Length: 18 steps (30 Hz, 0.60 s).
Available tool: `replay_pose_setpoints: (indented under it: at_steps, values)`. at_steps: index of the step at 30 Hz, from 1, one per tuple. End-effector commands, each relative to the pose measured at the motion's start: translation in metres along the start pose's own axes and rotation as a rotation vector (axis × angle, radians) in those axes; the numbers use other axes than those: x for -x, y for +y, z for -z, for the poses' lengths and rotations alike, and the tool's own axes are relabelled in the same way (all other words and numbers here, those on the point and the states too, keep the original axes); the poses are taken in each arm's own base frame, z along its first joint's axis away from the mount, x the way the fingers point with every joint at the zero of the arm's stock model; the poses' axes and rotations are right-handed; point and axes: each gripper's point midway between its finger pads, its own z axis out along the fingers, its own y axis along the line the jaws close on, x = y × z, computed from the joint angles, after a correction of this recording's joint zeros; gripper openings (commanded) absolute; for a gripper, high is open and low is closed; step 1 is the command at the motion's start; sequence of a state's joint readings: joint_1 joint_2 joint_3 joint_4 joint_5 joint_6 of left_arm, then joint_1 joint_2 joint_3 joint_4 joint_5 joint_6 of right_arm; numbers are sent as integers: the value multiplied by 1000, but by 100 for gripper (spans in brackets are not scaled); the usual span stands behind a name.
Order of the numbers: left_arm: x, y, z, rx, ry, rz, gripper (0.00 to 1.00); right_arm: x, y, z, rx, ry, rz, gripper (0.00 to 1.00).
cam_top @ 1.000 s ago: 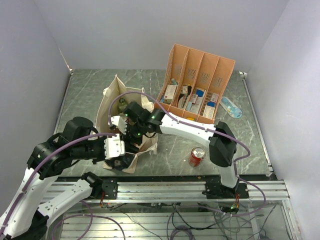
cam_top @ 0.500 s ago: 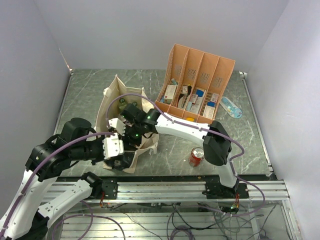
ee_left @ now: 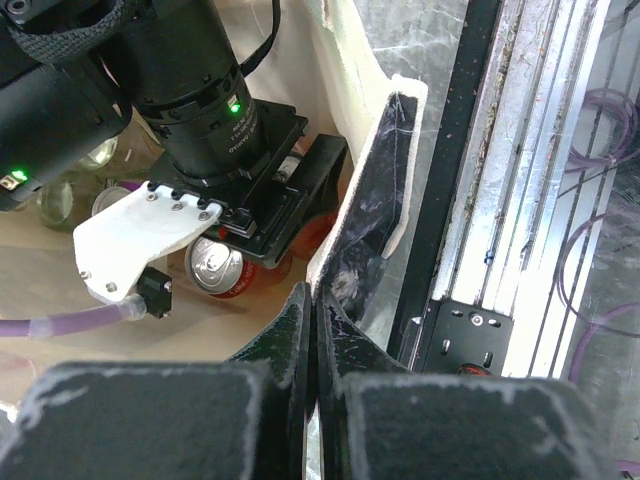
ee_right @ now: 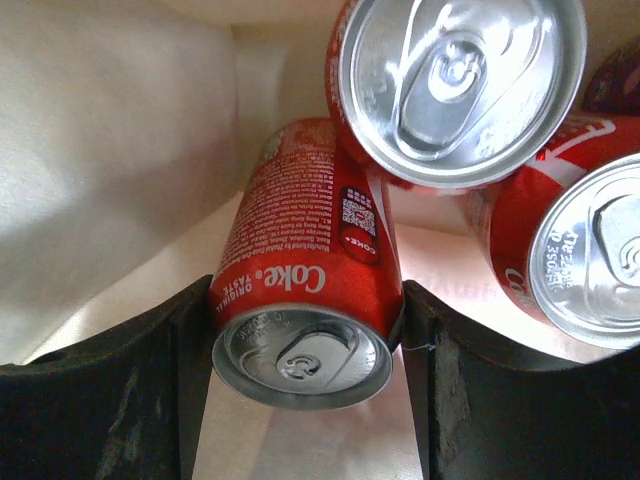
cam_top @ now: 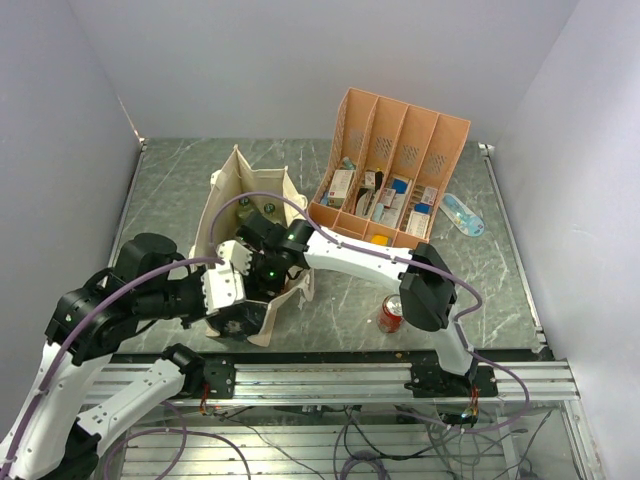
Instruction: Place the beverage into the canvas bag
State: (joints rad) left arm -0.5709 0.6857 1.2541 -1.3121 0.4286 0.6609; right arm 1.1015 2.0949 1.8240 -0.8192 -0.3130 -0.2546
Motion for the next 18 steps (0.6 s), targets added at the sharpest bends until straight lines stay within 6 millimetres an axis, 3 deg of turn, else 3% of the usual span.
replay_pose_setpoints:
  at_steps: [1,9,18]
  values:
    - [22,-7,17,11,-106,-19,7,-41,-16,-4,-78,172,-8,0]
    - [15,-10,21,8,-80,-43,7,-43,-31,-11,-136,197,-13,0]
    - [10,-16,21,-14,-73,-65,7,-35,-54,-1,-215,190,-14,0]
